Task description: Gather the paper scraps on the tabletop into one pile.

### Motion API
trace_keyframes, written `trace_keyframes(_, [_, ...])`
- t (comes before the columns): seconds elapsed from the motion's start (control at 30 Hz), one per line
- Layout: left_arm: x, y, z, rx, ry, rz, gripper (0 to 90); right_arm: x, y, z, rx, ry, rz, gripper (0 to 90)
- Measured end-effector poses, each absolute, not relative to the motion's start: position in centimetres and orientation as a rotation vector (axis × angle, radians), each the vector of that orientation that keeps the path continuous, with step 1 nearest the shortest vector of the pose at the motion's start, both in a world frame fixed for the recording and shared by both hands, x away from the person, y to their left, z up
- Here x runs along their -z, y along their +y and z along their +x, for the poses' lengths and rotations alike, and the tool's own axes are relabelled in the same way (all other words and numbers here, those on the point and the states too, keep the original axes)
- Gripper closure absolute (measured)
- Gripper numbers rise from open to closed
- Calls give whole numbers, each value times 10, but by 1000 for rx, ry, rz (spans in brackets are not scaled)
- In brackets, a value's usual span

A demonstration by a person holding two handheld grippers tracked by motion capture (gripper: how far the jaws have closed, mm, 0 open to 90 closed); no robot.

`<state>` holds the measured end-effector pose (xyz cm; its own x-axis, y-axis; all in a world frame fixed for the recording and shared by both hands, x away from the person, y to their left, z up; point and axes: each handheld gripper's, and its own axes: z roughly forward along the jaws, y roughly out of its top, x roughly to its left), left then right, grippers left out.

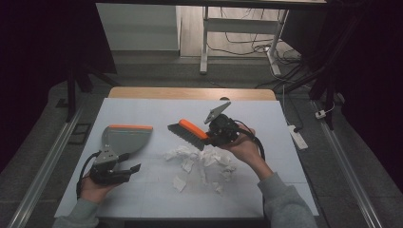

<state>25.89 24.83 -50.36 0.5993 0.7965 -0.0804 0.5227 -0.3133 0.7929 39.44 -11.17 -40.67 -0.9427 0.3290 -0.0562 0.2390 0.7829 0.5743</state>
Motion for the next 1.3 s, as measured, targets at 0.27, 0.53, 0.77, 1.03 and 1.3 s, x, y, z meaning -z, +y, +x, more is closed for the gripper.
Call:
trace_keyframes(0.27, [503,250,258,-419,1049,1986,362,418,-78,377,-865,2883,595,708])
trace_keyframes(0.53, [503,255,257,-422,1060,1980,362,437,-38,378,-835,2940,760,708])
trace_keyframes(0.77, [504,253,257,-422,1055,1990,362,458,-6,382,-840,2989,851,708])
trace_keyframes(1.03, [505,253,257,-420,1053,1992,362,474,-12,406,-795,2983,1017,708])
trace_keyframes(1.3, [506,252,258,-414,1050,1996,362,468,-58,415,-774,2920,1173,708])
